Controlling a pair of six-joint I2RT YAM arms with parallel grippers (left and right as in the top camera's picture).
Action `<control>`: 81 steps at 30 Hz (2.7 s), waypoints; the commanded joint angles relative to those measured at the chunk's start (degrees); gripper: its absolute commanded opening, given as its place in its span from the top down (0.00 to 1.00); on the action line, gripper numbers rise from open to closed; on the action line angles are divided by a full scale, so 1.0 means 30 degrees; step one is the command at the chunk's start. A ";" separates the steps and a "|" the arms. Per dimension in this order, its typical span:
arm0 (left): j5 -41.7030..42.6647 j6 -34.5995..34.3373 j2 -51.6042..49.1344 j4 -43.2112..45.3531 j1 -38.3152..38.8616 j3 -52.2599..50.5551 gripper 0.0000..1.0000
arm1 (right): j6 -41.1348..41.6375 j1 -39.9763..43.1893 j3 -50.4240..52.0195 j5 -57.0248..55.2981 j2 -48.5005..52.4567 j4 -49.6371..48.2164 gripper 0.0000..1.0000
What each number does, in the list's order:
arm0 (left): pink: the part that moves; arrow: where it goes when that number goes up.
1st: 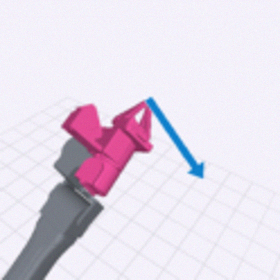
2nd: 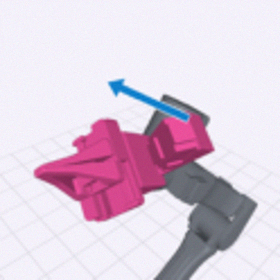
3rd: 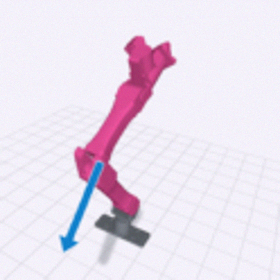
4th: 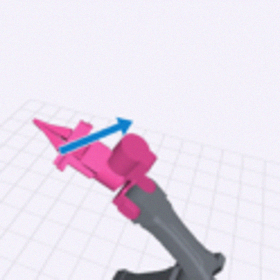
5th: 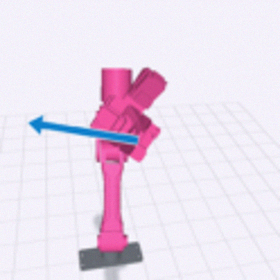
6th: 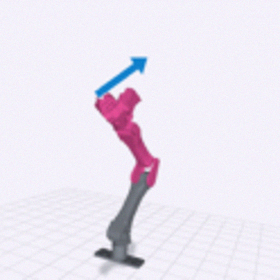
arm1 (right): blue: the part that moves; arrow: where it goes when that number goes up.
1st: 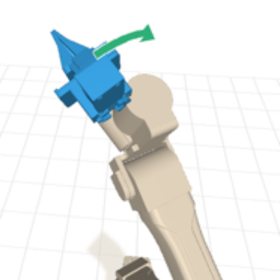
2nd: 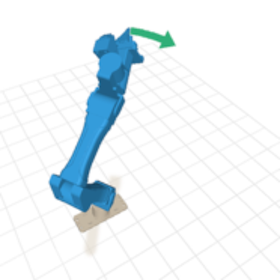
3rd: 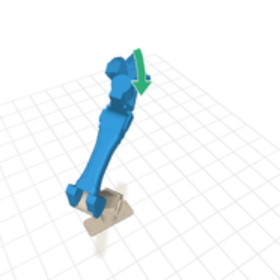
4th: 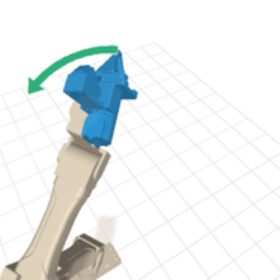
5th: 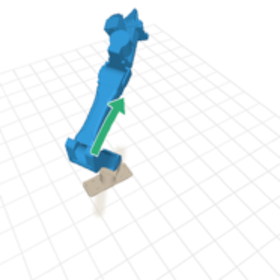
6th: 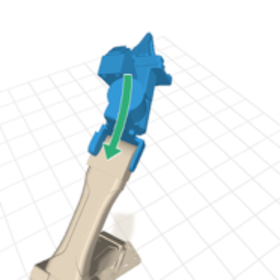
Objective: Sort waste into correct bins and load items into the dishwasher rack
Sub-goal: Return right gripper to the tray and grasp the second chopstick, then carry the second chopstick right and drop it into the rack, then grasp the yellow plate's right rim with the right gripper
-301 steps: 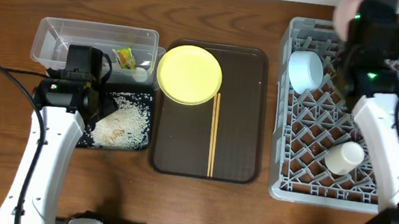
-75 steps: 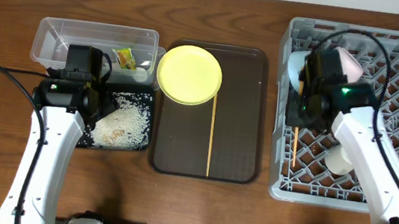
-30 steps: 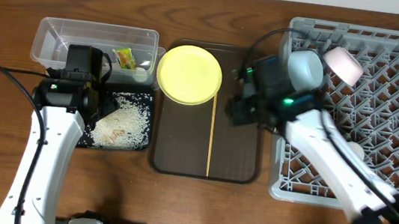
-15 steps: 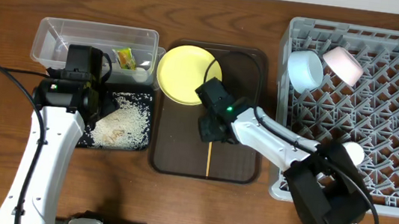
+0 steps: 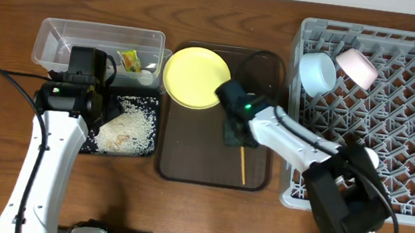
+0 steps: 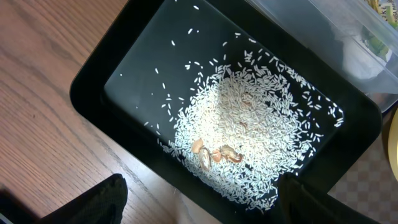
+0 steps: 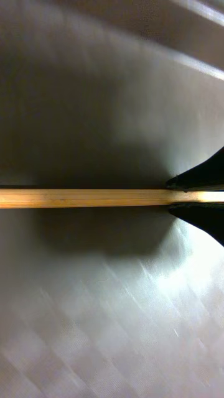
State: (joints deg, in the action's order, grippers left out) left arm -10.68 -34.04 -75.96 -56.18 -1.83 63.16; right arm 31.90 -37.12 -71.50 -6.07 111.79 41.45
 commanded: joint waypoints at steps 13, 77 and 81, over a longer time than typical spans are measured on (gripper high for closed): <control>-0.0095 0.0248 0.0124 -0.0036 -0.0080 0.0240 0.20 | -0.1960 0.4568 0.0102 -0.0350 -0.8036 0.1931 0.99; 0.0350 0.0255 0.0124 0.0102 -0.0080 0.0240 0.20 | -0.2856 0.2514 0.2936 0.3235 -0.1625 -1.4003 0.48; 0.0350 0.0248 0.0124 0.0102 -0.0080 0.0240 0.20 | -0.1843 0.2506 0.2324 0.3242 -0.0262 -1.4462 0.43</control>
State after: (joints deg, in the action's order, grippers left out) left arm -9.37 -34.04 -75.96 -55.68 -1.83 63.16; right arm 22.59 -29.04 -62.59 4.89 108.68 -1.54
